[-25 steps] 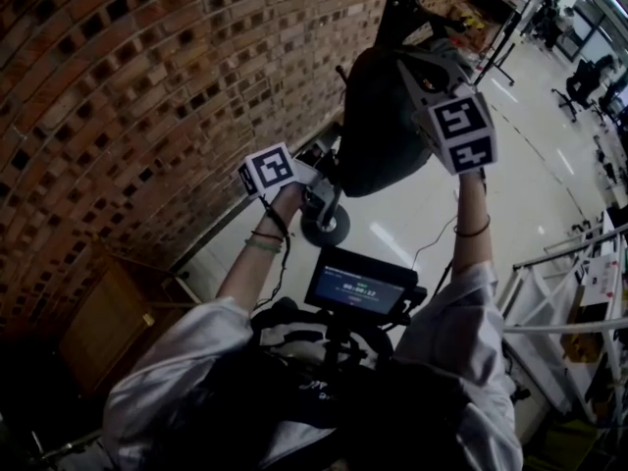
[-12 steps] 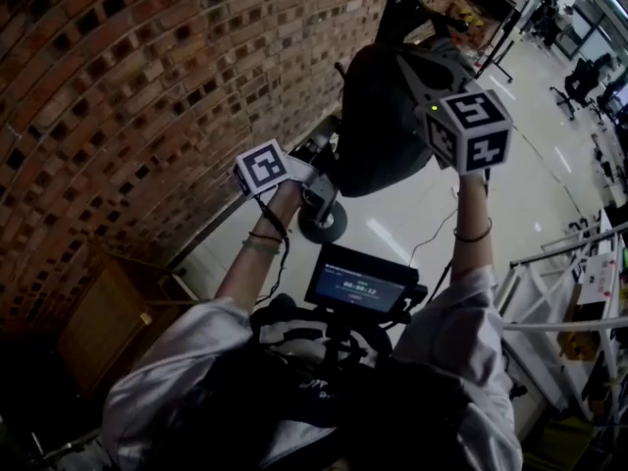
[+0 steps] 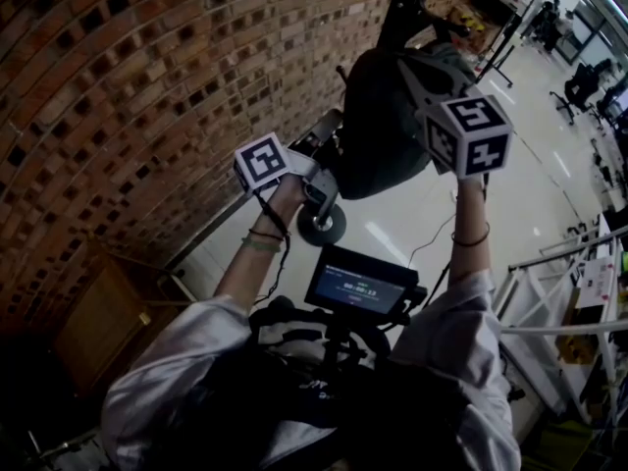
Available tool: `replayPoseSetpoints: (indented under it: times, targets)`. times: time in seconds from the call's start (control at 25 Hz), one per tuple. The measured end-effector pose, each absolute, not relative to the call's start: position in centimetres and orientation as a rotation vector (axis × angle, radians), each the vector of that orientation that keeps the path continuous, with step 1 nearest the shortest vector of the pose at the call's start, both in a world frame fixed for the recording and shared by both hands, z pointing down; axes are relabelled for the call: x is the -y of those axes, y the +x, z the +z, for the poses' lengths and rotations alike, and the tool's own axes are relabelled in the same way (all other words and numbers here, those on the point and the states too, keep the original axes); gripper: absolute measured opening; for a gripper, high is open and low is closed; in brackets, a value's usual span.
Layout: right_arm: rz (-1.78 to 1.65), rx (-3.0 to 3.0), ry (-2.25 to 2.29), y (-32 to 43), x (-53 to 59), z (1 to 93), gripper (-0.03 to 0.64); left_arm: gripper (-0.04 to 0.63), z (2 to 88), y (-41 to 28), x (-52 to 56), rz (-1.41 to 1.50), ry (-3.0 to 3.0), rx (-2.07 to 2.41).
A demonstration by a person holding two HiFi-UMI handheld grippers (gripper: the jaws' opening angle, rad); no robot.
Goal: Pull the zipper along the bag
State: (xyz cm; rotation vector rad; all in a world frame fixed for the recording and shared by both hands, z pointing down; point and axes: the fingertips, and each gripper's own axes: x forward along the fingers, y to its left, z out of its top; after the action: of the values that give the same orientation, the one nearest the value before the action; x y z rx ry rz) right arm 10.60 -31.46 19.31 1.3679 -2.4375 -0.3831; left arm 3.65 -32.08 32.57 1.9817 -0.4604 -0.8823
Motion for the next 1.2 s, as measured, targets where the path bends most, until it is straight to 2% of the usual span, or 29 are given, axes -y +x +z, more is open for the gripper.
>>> replayPoseSetpoints:
  times: [1.2]
  targets:
    - [-0.389,2.472,1.347,9.3,30.7,19.5,0.005,0.026,26.0,3.0,32.3,-0.96,1.994,0.391]
